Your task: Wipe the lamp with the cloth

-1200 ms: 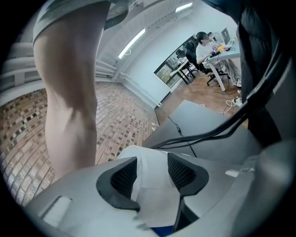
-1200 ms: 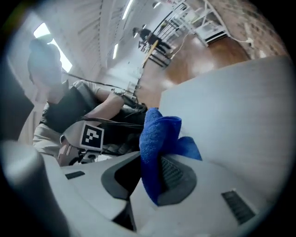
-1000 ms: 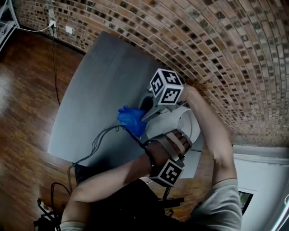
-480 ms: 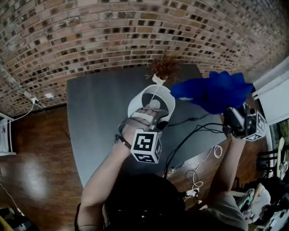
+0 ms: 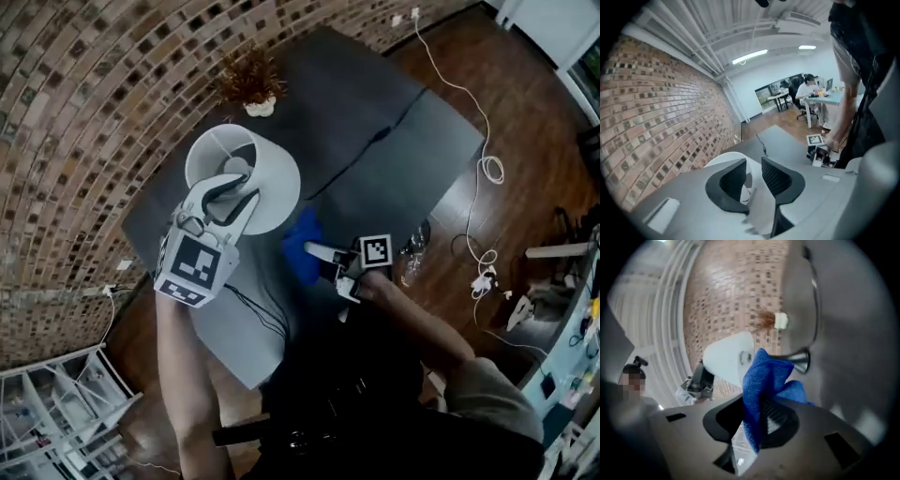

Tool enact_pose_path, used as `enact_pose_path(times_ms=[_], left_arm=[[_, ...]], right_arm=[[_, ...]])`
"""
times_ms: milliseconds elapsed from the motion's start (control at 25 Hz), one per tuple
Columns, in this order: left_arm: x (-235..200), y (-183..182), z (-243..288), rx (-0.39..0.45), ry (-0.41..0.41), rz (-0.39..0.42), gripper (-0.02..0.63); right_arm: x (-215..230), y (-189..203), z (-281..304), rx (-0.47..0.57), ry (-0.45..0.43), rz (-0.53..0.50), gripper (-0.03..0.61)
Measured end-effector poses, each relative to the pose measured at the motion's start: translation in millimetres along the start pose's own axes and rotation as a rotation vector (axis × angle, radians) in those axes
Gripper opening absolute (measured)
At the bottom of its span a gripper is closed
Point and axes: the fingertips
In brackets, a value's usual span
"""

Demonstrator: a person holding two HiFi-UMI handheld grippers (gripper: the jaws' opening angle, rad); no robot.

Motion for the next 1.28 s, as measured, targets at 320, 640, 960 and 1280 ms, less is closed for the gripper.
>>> enact_pose_path(times_ms=[320, 640, 960, 1280], left_arm=[[19, 12, 13, -0.162, -0.032, 0.164, 0.115], [27, 10, 13, -0.159, -0.052, 0.177, 0.101], [29, 9, 16, -0.154, -0.052, 0.178, 0.101], [28, 9, 19, -0.163, -0.051, 0.183, 0.103]], right_arm=[[-7, 28, 164, 0.351, -0.449, 0.408, 0.078], [-15, 27, 92, 0.262, -0.386, 0.302, 0.077], [-10, -64, -4, 0.050, 0.064, -0.175, 0.078], [-26, -194, 9, 0.113, 0.248, -0.657, 0.078]])
Point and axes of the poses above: the fingertips, and each gripper's own axes: z forward along the fingers, x to its right, y out of its underside, and after that the axes turned 2 degrees about -z, right-handed
